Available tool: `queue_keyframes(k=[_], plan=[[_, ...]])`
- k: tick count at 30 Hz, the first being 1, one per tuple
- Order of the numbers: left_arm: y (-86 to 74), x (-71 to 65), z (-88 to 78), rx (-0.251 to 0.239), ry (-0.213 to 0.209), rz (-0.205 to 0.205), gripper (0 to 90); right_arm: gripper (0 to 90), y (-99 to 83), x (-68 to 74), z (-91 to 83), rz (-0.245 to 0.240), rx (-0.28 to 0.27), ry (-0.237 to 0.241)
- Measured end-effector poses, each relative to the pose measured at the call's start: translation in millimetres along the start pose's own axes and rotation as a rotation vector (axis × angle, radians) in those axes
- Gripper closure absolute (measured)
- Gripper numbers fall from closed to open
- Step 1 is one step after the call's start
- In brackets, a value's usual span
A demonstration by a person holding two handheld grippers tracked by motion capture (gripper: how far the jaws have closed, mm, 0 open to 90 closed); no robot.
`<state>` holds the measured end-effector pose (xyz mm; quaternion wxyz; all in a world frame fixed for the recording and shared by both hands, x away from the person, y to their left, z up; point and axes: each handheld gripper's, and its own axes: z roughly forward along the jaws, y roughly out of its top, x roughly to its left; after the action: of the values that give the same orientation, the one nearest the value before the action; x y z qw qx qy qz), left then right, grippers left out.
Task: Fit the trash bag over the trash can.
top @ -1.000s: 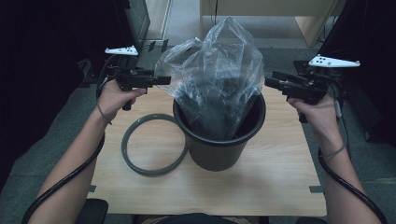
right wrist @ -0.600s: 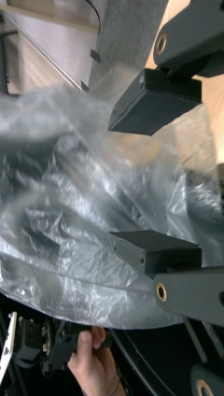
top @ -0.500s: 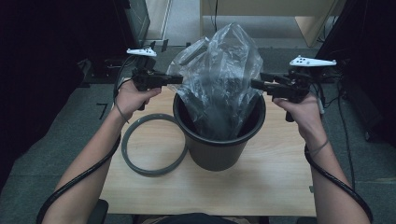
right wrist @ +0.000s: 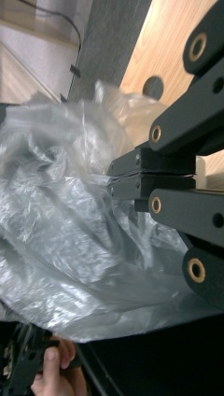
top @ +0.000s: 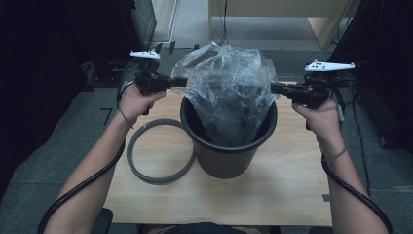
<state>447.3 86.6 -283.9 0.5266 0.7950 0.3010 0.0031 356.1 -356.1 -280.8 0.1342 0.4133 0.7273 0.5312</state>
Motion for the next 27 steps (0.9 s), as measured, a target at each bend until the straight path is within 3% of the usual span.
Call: queue_keyframes(k=[4,7,10,20,27], plan=[[0.5,-1.7,-3.3,-0.032,-0.035,0.017,68.9,90.0,-0.9,0.0,-4.5,0.002,-0.017,0.010],[2.2,-4.0,-8.8,-0.053,-0.034,0.051,54.4,90.0,-0.5,2.6,-5.0,-0.006,-0.021,0.016],[3.2,-0.4,-18.3,-0.074,-0.037,0.046,46.4,90.0,-0.5,3.1,-6.7,-0.013,-0.022,0.016],[2.7,-4.2,-61.5,-0.112,0.007,0.085,47.4,90.0,-1.6,1.2,-12.9,-0.003,-0.018,0.011],[19.4,-24.3,-63.9,-0.140,-0.022,0.133,47.3,90.0,1.7,7.2,-11.2,-0.016,-0.017,0.022]])
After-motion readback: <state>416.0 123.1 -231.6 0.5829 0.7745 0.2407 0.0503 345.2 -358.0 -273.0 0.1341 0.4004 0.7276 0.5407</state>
